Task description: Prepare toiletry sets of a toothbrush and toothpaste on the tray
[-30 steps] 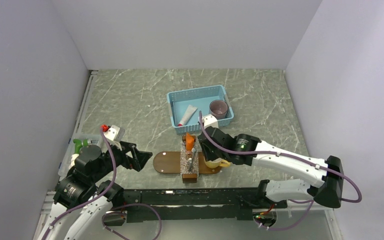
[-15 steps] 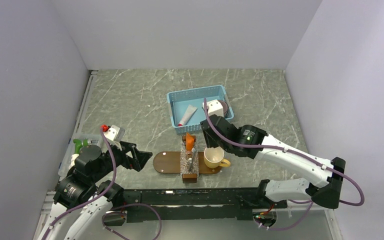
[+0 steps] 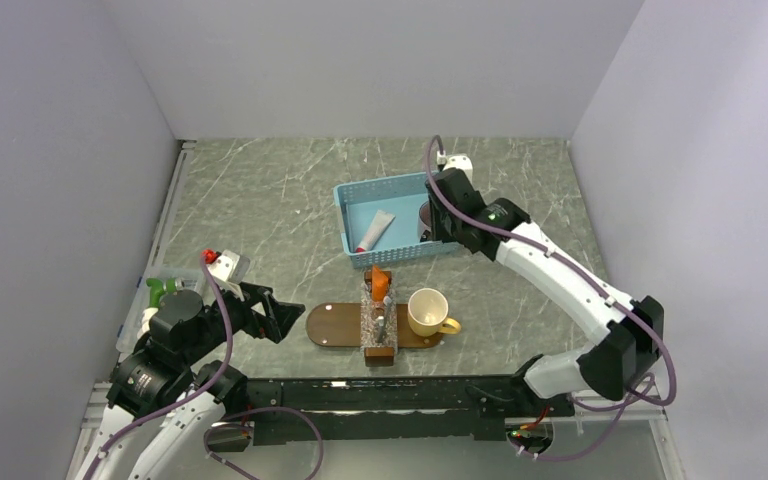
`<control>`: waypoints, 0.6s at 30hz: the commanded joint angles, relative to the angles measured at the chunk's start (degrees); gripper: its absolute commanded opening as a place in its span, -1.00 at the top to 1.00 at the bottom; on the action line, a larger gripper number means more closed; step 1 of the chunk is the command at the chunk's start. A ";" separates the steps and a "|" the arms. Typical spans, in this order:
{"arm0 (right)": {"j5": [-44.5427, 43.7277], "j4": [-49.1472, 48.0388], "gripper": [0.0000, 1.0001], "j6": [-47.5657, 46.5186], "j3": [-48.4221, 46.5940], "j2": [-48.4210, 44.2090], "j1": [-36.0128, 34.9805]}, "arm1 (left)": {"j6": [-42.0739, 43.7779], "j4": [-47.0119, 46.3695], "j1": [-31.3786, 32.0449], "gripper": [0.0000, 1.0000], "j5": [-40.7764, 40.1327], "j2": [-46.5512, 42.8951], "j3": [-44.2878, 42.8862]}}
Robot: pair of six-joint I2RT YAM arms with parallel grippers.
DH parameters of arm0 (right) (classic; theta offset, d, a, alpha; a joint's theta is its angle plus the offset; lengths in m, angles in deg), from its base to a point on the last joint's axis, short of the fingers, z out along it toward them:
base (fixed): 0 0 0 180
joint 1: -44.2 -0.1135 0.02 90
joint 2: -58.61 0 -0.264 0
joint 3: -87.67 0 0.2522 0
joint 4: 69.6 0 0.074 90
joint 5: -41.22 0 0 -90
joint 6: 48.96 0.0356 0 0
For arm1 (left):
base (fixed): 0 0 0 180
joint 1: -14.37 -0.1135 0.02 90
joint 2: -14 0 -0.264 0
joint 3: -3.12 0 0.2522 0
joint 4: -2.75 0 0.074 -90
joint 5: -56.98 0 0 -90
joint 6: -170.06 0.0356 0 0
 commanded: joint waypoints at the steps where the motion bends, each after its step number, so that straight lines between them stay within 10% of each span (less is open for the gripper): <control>1: 3.57 -4.16 0.23 -2.14 -2.94 2.90 5.14 | -0.04 -1.58 -0.24 -0.98 -0.17 0.14 0.27; 18: 12.80 -9.14 0.24 -2.63 -9.64 20.68 16.38 | -0.04 -1.67 -0.26 -0.98 0.10 0.47 0.25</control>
